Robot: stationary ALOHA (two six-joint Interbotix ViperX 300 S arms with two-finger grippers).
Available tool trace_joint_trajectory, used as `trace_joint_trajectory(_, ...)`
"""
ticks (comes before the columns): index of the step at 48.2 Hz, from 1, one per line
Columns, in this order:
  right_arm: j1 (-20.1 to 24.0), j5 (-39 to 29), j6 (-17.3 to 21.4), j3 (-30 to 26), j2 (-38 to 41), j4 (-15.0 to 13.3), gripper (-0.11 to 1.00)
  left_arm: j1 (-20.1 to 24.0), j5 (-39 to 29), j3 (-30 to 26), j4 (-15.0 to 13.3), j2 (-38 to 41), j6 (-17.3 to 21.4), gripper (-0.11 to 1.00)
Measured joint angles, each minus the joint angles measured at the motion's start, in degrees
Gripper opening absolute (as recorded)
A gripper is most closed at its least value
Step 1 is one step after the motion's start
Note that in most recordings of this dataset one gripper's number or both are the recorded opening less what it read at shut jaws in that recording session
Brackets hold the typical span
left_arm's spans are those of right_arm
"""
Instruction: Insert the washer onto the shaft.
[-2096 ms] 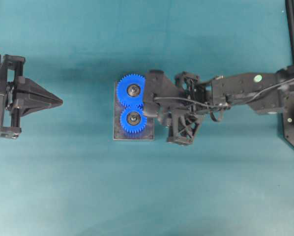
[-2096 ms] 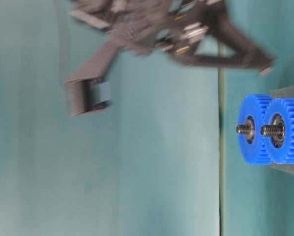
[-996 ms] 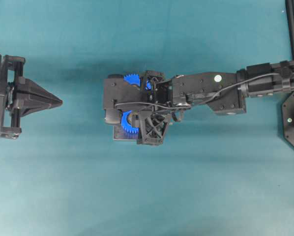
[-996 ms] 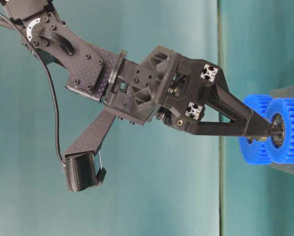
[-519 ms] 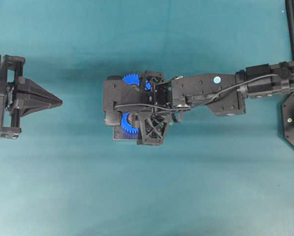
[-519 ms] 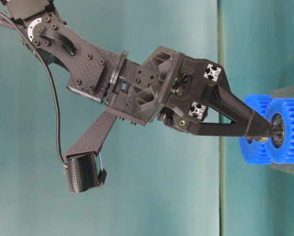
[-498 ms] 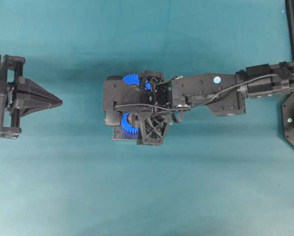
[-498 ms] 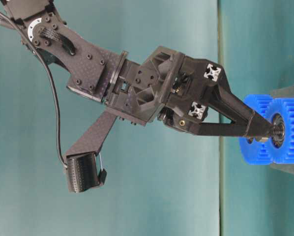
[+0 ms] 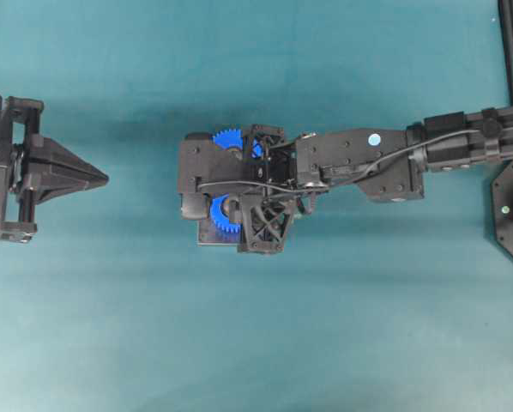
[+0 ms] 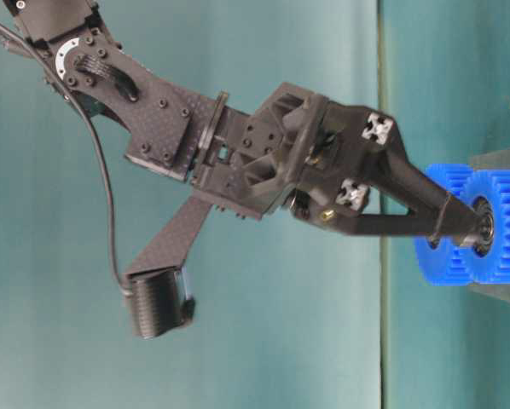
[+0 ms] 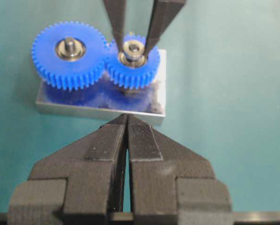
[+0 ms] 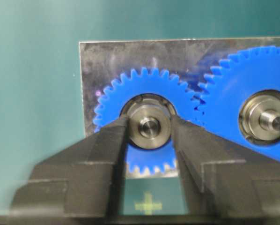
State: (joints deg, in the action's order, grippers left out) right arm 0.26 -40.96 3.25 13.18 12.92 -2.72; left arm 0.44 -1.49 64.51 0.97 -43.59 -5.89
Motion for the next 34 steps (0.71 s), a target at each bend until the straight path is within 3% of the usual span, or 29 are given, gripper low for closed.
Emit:
trace_joint_trajectory(3, -0.79, 0.0, 0.0, 0.0, 0.0, 0.09, 0.81, -0.09, 0.0, 0.0, -0.09, 0.09, 0.0, 0.0)
trace_joint_trajectory(5, -0.97, 0.09, -0.09, 0.0, -0.09, 0.0, 0.83, 0.0, 0.0, 0.0, 0.0, 0.09, 0.0, 0.0)
trace_joint_trajectory(16, -0.97, 1.76, -1.58, 0.18, -5.27, -0.09, 0.69, 0.0, 0.26, -0.09, -0.09, -0.09, 0.62, 0.0)
trace_joint_trajectory(34, -1.76, 2.46, -1.76, 5.45, -16.0, -0.09, 0.67, -0.09, 0.44, -0.09, -0.09, -0.09, 0.79, 0.0)
